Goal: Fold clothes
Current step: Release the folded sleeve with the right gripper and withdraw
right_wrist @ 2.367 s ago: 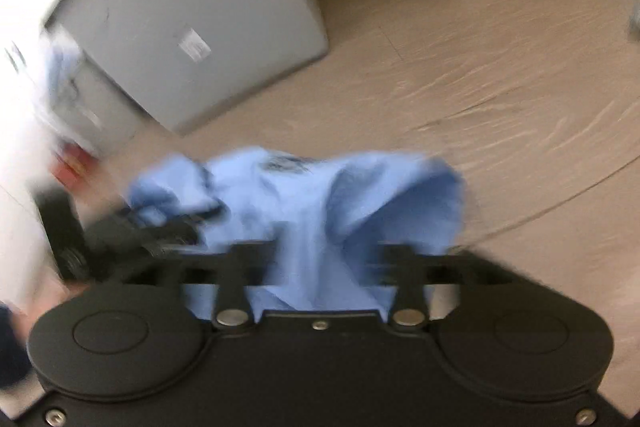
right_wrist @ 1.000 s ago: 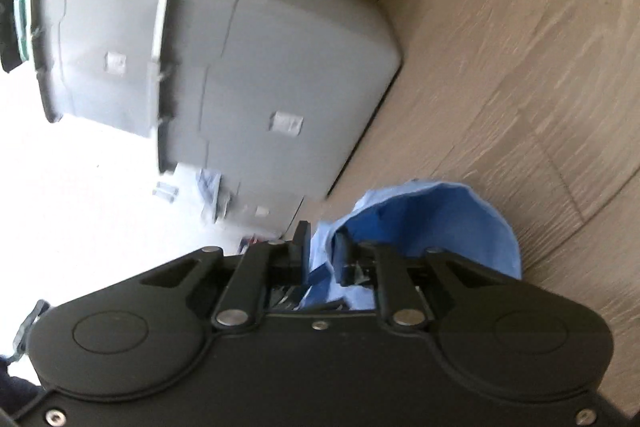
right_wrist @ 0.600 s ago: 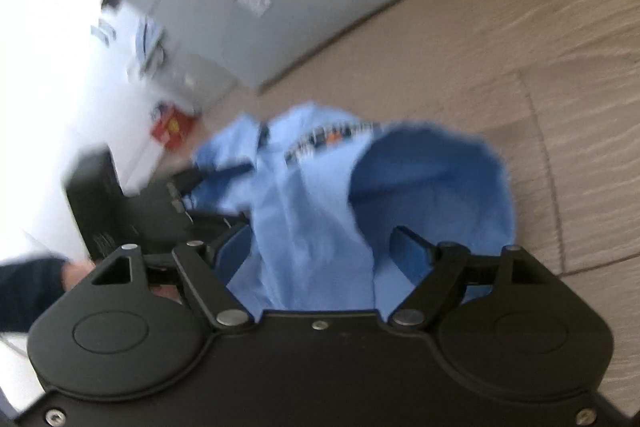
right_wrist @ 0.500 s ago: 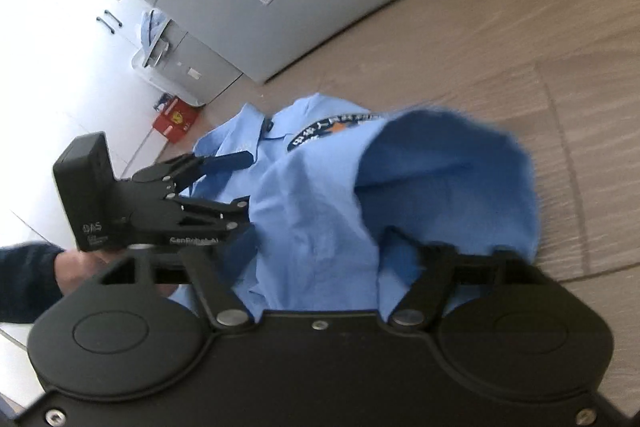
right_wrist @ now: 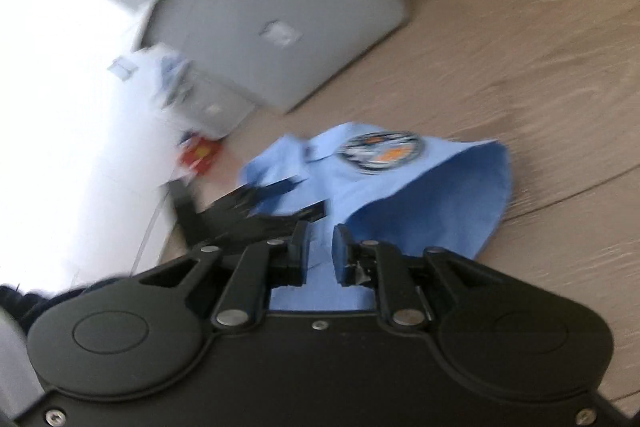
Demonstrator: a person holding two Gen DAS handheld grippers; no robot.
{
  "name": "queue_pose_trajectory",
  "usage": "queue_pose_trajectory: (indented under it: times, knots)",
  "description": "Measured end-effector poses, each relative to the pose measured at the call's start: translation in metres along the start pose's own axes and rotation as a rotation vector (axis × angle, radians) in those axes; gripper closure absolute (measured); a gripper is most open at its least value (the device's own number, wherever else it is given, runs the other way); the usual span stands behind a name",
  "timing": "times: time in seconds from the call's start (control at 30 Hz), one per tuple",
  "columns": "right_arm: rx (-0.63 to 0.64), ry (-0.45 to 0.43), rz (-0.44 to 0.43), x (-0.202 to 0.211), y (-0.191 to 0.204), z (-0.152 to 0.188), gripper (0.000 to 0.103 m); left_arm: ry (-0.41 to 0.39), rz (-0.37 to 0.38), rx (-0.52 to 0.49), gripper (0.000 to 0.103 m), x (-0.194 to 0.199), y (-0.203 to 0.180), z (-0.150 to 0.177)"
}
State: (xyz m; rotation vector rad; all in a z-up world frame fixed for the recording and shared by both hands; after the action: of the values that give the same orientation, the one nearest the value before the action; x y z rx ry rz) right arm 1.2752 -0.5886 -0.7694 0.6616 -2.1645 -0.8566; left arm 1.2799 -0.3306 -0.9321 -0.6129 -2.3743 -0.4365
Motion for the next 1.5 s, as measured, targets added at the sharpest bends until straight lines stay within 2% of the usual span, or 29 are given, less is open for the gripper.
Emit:
queue_pose_trajectory:
  times: [0.07, 0.1, 0.13, 0.17, 0.23, 0.33, 0.4, 0.43, 0.47, 0.57, 0.6, 0.67, 0.7, 0.73, 0.77, 0.87, 0.93, 1.0, 1.07, 1.1, 1.17, 1.2, 1.23, 1.27, 1.3, 1.37, 1.43, 1.5]
  knots:
    - [0.089, 0.067, 0.050, -0.007, 0.008, 0.009, 0.061, 0.000, 0.000, -0.007, 0.010, 0.000, -0.002, 0.000]
    - [0.165, 0.107, 0.125, -0.017, 0.010, 0.016, 0.059, -0.001, 0.000, -0.008, 0.010, 0.001, -0.002, 0.000]
    - [0.177, 0.111, 0.146, -0.019, 0.008, 0.018, 0.056, -0.002, 0.000, -0.010, 0.010, 0.002, -0.002, 0.000]
    - [0.187, 0.112, 0.164, -0.022, 0.006, 0.020, 0.043, -0.002, 0.000, -0.008, 0.010, 0.002, -0.001, 0.000]
    - [0.193, 0.090, 0.181, -0.034, 0.002, 0.018, 0.023, -0.002, 0.000, -0.004, 0.010, 0.003, 0.000, 0.000]
    - [0.332, 0.085, 0.212, -0.054, 0.010, 0.011, 0.021, -0.008, 0.003, -0.007, 0.010, 0.005, 0.003, 0.000]
    - [0.415, 0.116, 0.222, -0.062, 0.014, 0.009, 0.021, -0.028, 0.026, 0.000, 0.010, 0.010, 0.005, -0.002]
    - [0.444, 0.155, 0.224, -0.068, 0.017, 0.010, 0.021, -0.038, 0.038, 0.004, 0.010, 0.013, 0.006, -0.003]
    - [0.482, 0.237, 0.224, -0.079, 0.022, 0.012, 0.021, -0.048, 0.077, 0.024, 0.010, 0.017, 0.009, -0.005]
    - [0.556, 0.357, 0.195, -0.077, 0.035, 0.033, 0.021, -0.059, 0.170, 0.096, 0.010, 0.024, 0.016, -0.011]
    - [0.653, 0.441, 0.196, -0.080, 0.047, 0.050, 0.021, -0.059, 0.195, 0.121, 0.010, 0.025, 0.018, -0.013]
    - [0.729, 0.487, 0.201, -0.077, 0.054, 0.065, 0.021, -0.058, 0.244, 0.172, 0.010, 0.027, 0.021, -0.018]
    - [0.726, 0.487, 0.200, -0.075, 0.055, 0.065, 0.021, -0.063, 0.279, 0.253, 0.010, 0.028, 0.026, -0.023]
    - [0.706, 0.464, 0.197, -0.071, 0.056, 0.062, 0.021, -0.064, 0.294, 0.299, 0.010, 0.028, 0.027, -0.026]
    - [0.622, 0.366, 0.187, -0.060, 0.054, 0.051, 0.021, -0.050, 0.321, 0.381, 0.010, 0.023, 0.024, -0.033]
    - [0.336, 0.175, 0.183, -0.040, 0.033, 0.024, 0.021, -0.012, 0.299, 0.337, 0.010, 0.014, 0.006, -0.044]
    - [0.139, 0.077, 0.169, -0.033, 0.013, 0.017, 0.021, -0.048, 0.189, 0.284, 0.010, 0.014, -0.005, -0.043]
    - [-0.252, -0.044, 0.123, -0.032, -0.030, 0.010, 0.021, -0.041, 0.156, 0.301, 0.010, 0.012, -0.004, -0.037]
    - [-0.367, -0.097, 0.140, -0.041, -0.049, 0.009, 0.021, -0.010, 0.138, 0.332, 0.010, 0.007, 0.000, -0.028]
    - [-0.402, -0.127, 0.155, -0.045, -0.056, 0.008, 0.029, -0.005, 0.136, 0.333, 0.010, 0.006, 0.001, -0.026]
    - [-0.440, -0.148, 0.207, -0.056, -0.069, 0.003, 0.068, -0.003, 0.131, 0.328, 0.010, 0.007, 0.001, -0.020]
    - [-0.433, -0.162, 0.249, -0.059, -0.071, 0.000, 0.075, 0.000, 0.127, 0.309, 0.010, 0.008, 0.001, -0.018]
    - [-0.403, -0.182, 0.287, -0.061, -0.070, -0.003, 0.094, 0.007, 0.121, 0.283, 0.010, 0.008, 0.000, -0.016]
    - [-0.325, -0.234, 0.342, -0.061, -0.064, -0.010, 0.097, 0.014, 0.115, 0.256, 0.010, 0.008, -0.002, -0.015]
    - [-0.260, -0.298, 0.356, -0.057, -0.058, -0.014, 0.097, 0.034, 0.101, 0.204, 0.010, 0.006, -0.006, -0.013]
    - [-0.153, -0.362, 0.389, -0.053, -0.050, -0.020, 0.097, 0.068, 0.083, 0.127, 0.010, 0.003, -0.011, -0.008]
    - [0.057, -0.348, 0.522, -0.063, -0.043, -0.033, 0.095, 0.091, 0.077, 0.090, 0.010, 0.000, -0.014, -0.004]
    - [0.099, -0.307, 0.571, -0.073, -0.048, -0.038, 0.089, 0.099, 0.081, 0.084, 0.010, 0.001, -0.013, 0.000]
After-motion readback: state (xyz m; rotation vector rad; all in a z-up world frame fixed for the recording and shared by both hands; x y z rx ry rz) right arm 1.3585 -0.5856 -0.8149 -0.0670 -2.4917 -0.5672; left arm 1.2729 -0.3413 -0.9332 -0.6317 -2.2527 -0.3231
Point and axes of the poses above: each gripper's, at about its wrist camera, not at the fingertips, and x roughly against the way its jaws point, y to its left, z to its underside, the point moved 1 cm from there along -x, roughly the way its jaws point, and after that the axes turned 4 degrees about -y, right-handed, at the moved point
